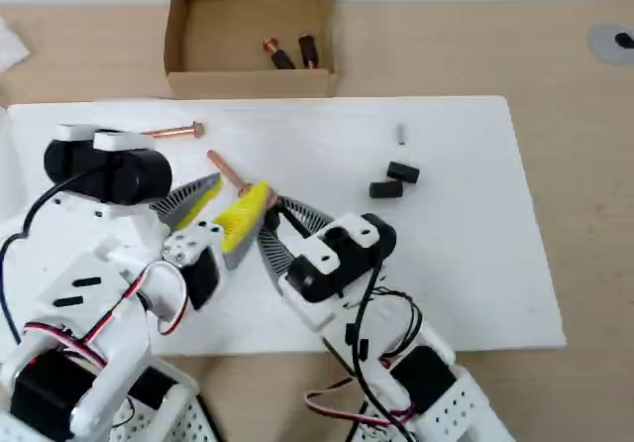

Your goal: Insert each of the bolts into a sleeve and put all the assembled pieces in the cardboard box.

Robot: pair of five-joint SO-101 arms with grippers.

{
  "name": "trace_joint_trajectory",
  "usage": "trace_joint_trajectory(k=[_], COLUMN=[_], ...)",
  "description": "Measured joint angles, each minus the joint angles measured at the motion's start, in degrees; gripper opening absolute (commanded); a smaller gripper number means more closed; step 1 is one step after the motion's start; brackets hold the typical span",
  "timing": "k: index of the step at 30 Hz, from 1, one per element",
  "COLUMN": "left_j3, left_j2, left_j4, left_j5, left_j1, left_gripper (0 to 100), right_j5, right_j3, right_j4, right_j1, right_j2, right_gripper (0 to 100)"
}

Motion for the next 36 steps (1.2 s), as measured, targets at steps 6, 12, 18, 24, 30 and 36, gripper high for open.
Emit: trace_joint_trajectory(k=[6,12,18,24,30,36], left_j3=[4.4,9.6,10.2,12.1,15.6,16.0], left_j2=[0.4,0.4,0.4,0.4,0.5,0.4], left_j4=[-3.7,-5.1,-5.1,-5.2,-5.1,-5.2], left_j5=[0.0,-4.6,-7.8,-9.5,-13.9,-14.2], left_j1=[-13.5,-21.5,-24.3,-24.3,-24.3,-24.3], left_gripper=[6,0,0,0,0,0], right_j5=[0.0,-2.1,-2.5,-2.5,-5.0,-5.5], right_j3=[-1.3,-15.6,-38.5,-61.7,-80.6,-99.3], right_j4=[-4.4,-5.9,-5.9,-6.1,-6.1,-6.2], right_j1=[4.8,8.4,11.0,13.3,15.8,17.8], right_j2=[4.5,24.5,50.5,73.1,93.7,113.8], right_gripper=[0.9,0.9,0.9,0.9,0.9,0.9])
